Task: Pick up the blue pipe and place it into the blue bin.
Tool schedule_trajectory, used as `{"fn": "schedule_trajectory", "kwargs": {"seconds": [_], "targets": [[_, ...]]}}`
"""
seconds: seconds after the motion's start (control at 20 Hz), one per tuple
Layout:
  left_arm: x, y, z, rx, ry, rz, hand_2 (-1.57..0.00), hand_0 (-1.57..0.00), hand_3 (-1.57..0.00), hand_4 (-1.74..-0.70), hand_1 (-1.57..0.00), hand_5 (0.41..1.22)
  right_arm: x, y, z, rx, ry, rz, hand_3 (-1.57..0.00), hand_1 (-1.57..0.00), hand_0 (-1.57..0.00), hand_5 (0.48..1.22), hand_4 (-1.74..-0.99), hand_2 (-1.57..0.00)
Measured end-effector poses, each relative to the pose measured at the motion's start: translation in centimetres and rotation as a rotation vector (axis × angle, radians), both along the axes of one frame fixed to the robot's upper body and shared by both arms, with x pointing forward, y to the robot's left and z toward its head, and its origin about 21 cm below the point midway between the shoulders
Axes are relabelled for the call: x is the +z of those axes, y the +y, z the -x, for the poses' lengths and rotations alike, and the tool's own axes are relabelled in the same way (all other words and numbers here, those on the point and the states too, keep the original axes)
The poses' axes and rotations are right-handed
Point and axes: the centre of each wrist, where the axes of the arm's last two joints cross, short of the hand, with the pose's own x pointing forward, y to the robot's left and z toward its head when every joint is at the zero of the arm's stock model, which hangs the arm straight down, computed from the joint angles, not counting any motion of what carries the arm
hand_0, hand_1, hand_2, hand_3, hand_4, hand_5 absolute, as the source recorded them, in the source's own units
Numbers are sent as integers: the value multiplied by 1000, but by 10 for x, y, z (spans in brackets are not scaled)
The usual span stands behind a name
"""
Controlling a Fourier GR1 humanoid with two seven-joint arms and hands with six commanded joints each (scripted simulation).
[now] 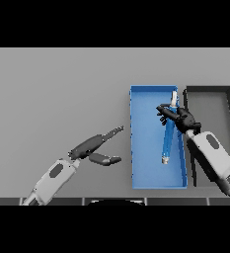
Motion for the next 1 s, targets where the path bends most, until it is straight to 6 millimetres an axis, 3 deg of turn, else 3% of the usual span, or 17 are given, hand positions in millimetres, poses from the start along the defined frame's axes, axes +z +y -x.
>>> {"fn": "schedule_trajectory", "kwargs": {"seconds": [0.2, 0.5, 0.85, 1.0], "targets": [[-2, 0, 2, 4, 9, 2, 1, 1, 1, -829, 1, 477, 14, 6, 3, 165, -18, 121, -135, -231, -246, 1002, -1204, -223], [2, -4, 1, 6, 4, 9, 1, 1, 1, -830, 1, 471, 15, 8, 5, 234, -32, 220, -35, -60, -79, 838, -1196, -58], [3, -1, 4, 5, -4, 7, 1, 1, 1, -826, 1, 472, 11, 7, 7, 225, -45, 242, -8, -15, -20, 772, -1186, -14], [1, 11, 6, 13, -16, 3, 1, 1, 1, -826, 1, 474, 15, 15, 6, 243, -54, 228, -8, -15, -20, 769, -1186, -14]]}}
